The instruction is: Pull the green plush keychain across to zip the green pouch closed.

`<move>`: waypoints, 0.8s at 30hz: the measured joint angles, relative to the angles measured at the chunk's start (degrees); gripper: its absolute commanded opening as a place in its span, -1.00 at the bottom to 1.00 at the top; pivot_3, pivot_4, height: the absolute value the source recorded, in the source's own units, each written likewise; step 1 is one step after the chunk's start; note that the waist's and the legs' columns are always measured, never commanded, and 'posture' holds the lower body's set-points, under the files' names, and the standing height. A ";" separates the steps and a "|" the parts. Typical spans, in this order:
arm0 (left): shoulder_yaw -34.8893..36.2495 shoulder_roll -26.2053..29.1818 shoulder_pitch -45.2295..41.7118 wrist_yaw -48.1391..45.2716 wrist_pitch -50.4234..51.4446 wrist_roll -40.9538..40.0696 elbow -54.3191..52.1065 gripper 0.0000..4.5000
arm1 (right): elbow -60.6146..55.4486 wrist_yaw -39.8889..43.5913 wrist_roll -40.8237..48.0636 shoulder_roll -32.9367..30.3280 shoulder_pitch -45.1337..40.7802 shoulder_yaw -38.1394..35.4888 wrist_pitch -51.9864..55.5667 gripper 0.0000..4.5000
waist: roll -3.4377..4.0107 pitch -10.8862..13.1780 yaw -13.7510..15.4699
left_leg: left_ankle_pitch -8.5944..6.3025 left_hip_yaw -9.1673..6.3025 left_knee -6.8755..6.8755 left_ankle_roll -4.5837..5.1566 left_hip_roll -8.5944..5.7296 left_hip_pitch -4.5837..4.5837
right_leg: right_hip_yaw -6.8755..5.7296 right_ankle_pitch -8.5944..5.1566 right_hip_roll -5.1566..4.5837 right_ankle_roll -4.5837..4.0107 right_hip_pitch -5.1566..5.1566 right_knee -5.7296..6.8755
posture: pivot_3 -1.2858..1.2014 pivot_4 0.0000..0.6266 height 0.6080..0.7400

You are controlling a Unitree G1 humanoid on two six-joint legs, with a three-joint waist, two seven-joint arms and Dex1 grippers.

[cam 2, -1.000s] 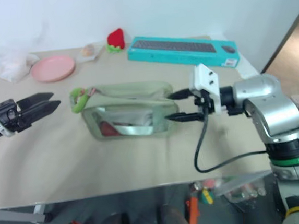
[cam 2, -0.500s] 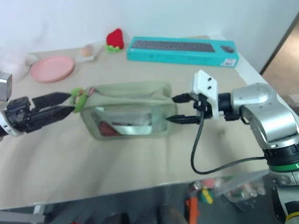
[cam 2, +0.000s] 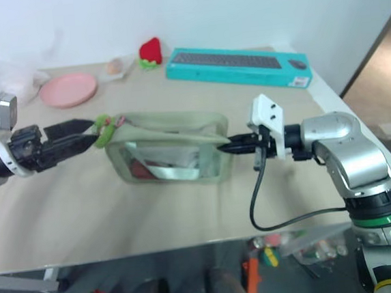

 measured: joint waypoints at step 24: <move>-3.30 -6.38 -0.76 0.23 -0.83 4.78 8.01 -0.08 | -2.31 -2.09 0.11 0.24 1.12 -0.17 1.55 -1.00 | -0.02 -0.01 -0.05 | 0.00 -0.01 0.00 0.00 0.06 0.00 | -0.01 0.01 0.05 -0.03 0.01 0.02 | 0.03 -0.52 1.00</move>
